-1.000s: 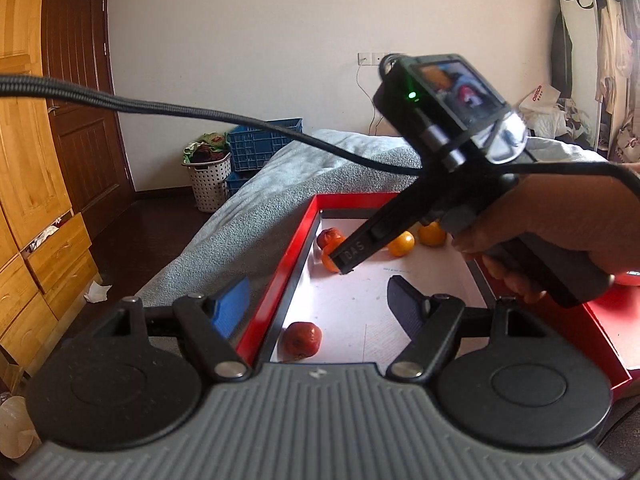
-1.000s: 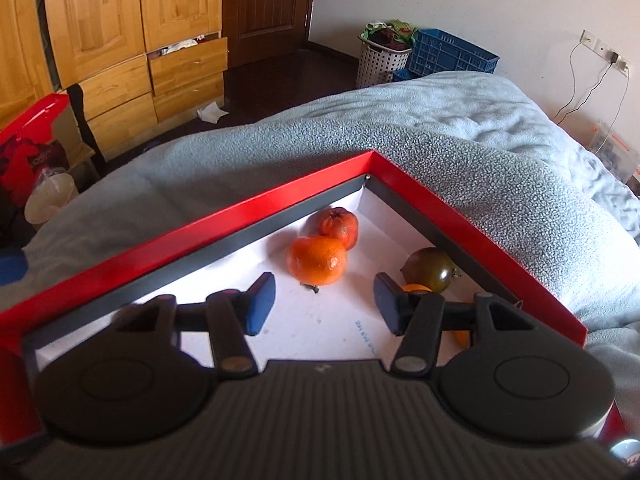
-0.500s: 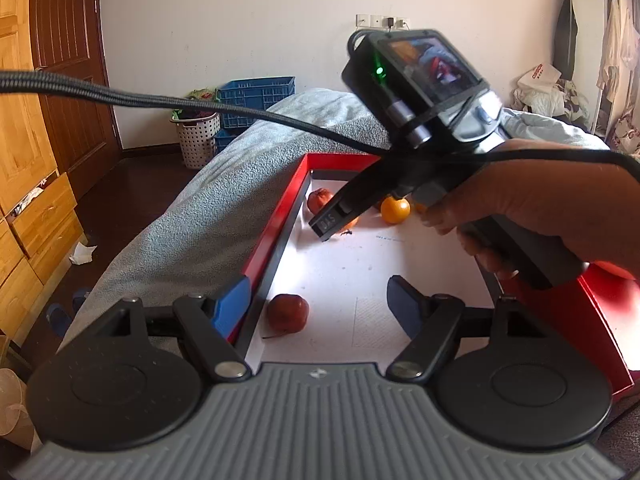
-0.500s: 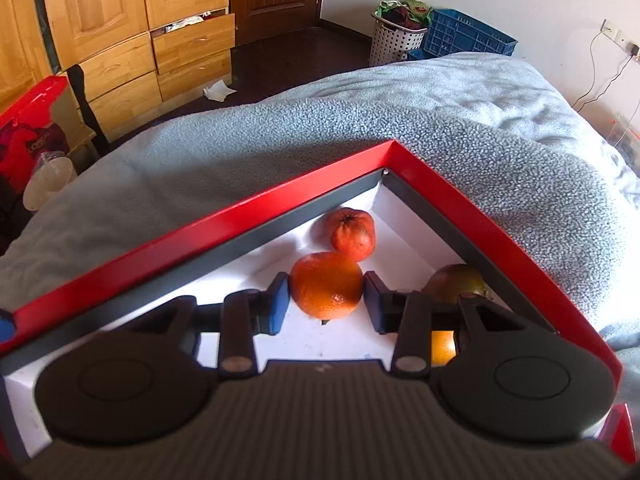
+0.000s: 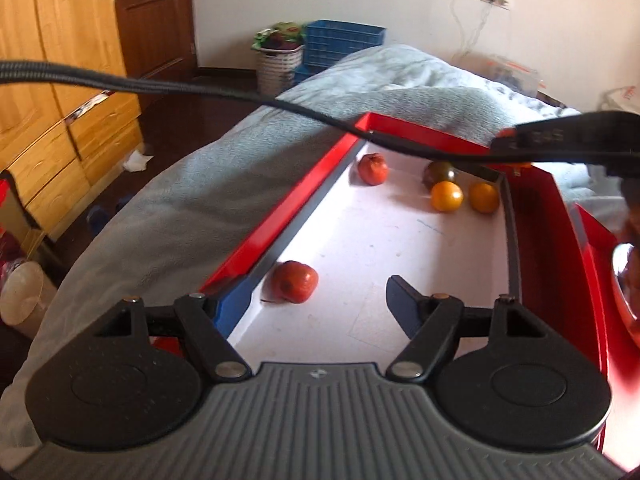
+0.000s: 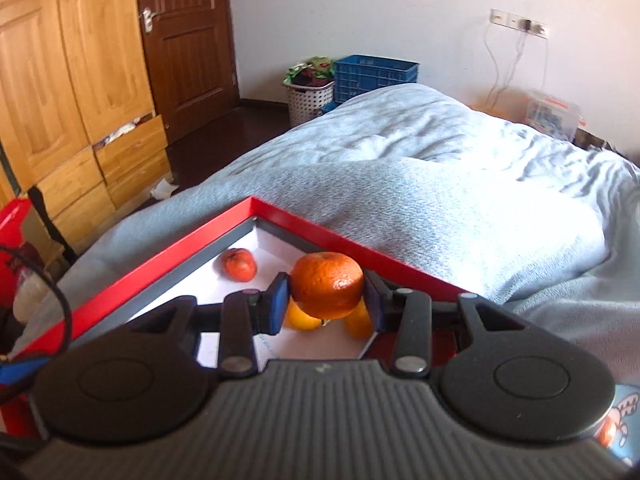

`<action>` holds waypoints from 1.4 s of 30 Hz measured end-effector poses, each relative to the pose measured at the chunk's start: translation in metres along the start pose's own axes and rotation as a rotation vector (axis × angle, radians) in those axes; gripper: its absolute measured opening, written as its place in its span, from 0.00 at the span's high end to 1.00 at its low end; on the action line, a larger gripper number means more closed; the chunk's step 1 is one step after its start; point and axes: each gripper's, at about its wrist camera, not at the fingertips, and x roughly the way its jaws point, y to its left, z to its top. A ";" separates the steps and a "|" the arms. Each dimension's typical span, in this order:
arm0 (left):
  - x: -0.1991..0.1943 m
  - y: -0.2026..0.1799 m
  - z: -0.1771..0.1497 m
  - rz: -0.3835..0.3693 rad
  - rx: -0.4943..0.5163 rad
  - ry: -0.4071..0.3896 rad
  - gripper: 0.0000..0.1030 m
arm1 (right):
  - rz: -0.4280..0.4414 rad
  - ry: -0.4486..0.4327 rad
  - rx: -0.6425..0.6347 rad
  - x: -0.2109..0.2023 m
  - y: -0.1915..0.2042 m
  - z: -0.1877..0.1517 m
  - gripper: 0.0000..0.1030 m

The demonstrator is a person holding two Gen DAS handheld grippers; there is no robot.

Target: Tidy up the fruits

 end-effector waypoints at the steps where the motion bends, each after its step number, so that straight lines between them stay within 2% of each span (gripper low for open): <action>1: 0.004 0.000 0.005 0.012 -0.030 0.026 0.24 | -0.006 -0.009 0.010 -0.005 -0.005 -0.002 0.58; 7: 0.038 -0.001 0.024 0.075 -0.175 0.198 0.24 | 0.012 -0.057 0.018 -0.029 -0.011 -0.006 0.58; 10: 0.048 -0.003 0.025 0.105 -0.185 0.224 0.24 | 0.039 -0.087 0.016 -0.046 -0.008 -0.009 0.58; 12: 0.051 -0.003 0.029 0.103 -0.186 0.236 0.31 | 0.051 -0.106 0.015 -0.057 -0.006 -0.012 0.58; 14: 0.056 -0.002 0.031 0.080 -0.176 0.256 0.52 | 0.064 -0.124 0.016 -0.069 -0.006 -0.015 0.58; 15: 0.060 0.000 0.032 0.069 -0.178 0.271 0.53 | 0.066 -0.132 0.016 -0.074 -0.006 -0.016 0.58; 17: 0.064 -0.001 0.034 0.071 -0.142 0.263 0.65 | 0.069 -0.150 0.015 -0.084 -0.006 -0.018 0.58; 19: 0.066 0.000 0.033 0.073 -0.128 0.255 0.71 | 0.068 -0.165 0.011 -0.094 -0.005 -0.021 0.58; 22: 0.067 0.000 0.032 0.051 -0.088 0.233 0.89 | 0.056 -0.178 0.009 -0.103 -0.004 -0.025 0.58; 23: 0.067 0.001 0.033 0.045 -0.074 0.228 0.92 | 0.054 -0.183 0.010 -0.108 -0.003 -0.029 0.58; 26: 0.062 0.002 0.031 0.031 -0.039 0.194 0.95 | 0.045 -0.191 0.014 -0.118 0.000 -0.039 0.58; 30: 0.053 0.019 0.033 -0.100 -0.078 0.162 0.95 | 0.029 -0.192 0.032 -0.129 0.001 -0.054 0.58; 35: 0.051 0.037 0.030 -0.205 -0.098 0.199 0.95 | 0.029 -0.213 0.070 -0.141 0.000 -0.070 0.58; 38: 0.043 0.038 0.030 -0.243 -0.092 0.195 0.95 | 0.039 -0.212 0.074 -0.141 0.000 -0.074 0.58; 42: 0.020 0.028 0.028 -0.282 -0.034 0.122 0.95 | 0.046 -0.216 0.059 -0.143 0.006 -0.079 0.58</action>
